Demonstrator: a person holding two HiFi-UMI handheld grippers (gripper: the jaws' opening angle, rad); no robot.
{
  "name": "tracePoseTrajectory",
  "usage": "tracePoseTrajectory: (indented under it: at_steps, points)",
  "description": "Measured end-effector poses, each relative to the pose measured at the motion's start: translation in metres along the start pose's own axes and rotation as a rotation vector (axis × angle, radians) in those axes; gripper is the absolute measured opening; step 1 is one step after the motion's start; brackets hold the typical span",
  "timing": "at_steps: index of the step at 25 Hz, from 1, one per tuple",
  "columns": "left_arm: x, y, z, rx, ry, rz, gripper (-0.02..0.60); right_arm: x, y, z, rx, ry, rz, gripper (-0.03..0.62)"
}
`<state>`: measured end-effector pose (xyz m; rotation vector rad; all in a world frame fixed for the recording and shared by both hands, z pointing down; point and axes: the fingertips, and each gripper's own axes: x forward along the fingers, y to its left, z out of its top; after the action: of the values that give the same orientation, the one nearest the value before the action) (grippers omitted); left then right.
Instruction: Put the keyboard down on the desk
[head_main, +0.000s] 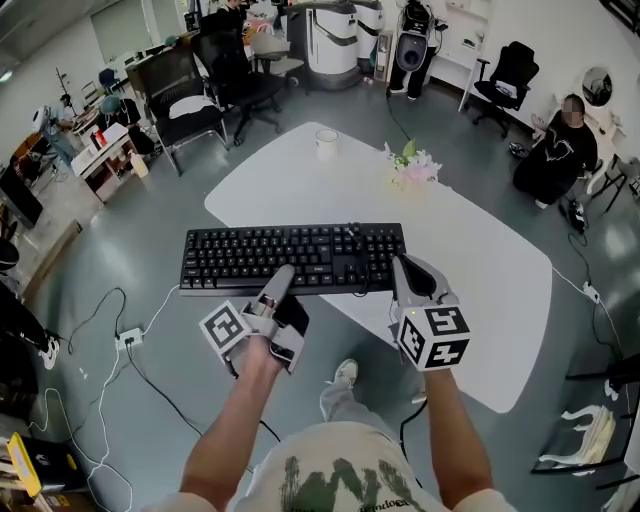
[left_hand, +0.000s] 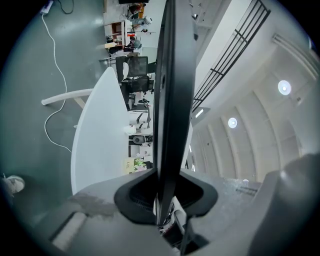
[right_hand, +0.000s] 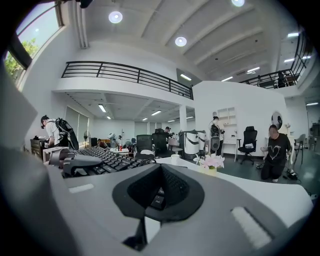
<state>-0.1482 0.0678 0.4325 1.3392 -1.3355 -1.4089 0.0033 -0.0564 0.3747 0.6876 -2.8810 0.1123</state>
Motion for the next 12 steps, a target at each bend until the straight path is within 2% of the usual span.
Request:
tracePoseTrajectory:
  at_steps: [12]
  points:
    - [0.150,0.035,0.002,-0.009,0.131,0.010,0.089,0.081,-0.114,0.009,0.068,0.004,-0.119,0.000]
